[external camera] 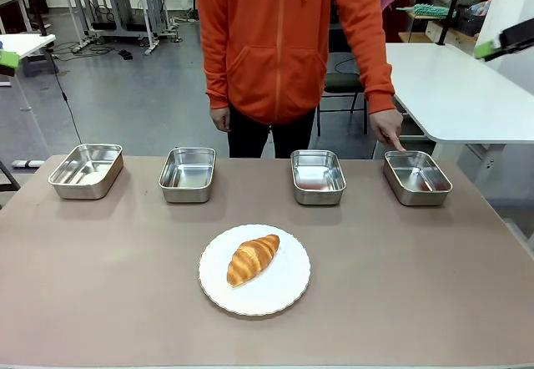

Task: Place the bread in the container.
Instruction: Place the Butter Roll into the Airtight Container indicated by the human.

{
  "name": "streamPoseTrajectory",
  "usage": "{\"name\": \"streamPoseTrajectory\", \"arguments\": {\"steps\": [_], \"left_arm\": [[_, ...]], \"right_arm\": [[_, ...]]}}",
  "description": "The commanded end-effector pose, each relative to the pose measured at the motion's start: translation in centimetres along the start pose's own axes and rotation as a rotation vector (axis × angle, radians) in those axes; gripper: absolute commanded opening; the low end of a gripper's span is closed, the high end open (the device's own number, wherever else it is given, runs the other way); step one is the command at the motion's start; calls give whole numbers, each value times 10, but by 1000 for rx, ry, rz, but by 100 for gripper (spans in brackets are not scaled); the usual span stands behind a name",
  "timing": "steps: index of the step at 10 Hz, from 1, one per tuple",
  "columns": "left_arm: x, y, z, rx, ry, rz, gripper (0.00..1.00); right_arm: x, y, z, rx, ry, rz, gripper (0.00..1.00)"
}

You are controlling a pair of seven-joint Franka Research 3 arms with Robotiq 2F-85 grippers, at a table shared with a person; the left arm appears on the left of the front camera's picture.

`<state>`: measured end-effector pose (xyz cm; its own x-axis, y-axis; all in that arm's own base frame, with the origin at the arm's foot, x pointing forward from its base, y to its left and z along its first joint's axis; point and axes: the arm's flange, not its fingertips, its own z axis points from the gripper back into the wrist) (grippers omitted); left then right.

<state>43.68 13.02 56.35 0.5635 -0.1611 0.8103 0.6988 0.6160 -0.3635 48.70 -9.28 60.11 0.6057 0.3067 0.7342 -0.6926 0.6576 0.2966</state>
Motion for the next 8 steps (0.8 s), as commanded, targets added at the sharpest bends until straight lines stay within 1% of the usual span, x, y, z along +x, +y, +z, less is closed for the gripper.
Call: {"name": "streamPoseTrajectory", "arguments": {"steps": [1,3,4,5,6,7,8], "left_arm": [[1,0,2,-1,-18,-2,100],[1,0,2,-1,-18,-2,100],[1,0,2,-1,-18,-2,100],[1,0,2,-1,-18,-2,100],[1,0,2,-1,-18,-2,100],[1,0,2,-1,-18,-2,100],[1,0,2,-1,-18,-2,100]], "right_arm": [[21,39,-31,11,108,52,100],[16,96,-88,-40,202,40,100],[8,127,-113,-44,242,79,100],[-5,161,-139,-71,279,99,100],[-26,197,-169,-92,336,118,100],[-46,221,-198,-153,352,77,100],[-64,232,-219,-143,418,112,100]]}}
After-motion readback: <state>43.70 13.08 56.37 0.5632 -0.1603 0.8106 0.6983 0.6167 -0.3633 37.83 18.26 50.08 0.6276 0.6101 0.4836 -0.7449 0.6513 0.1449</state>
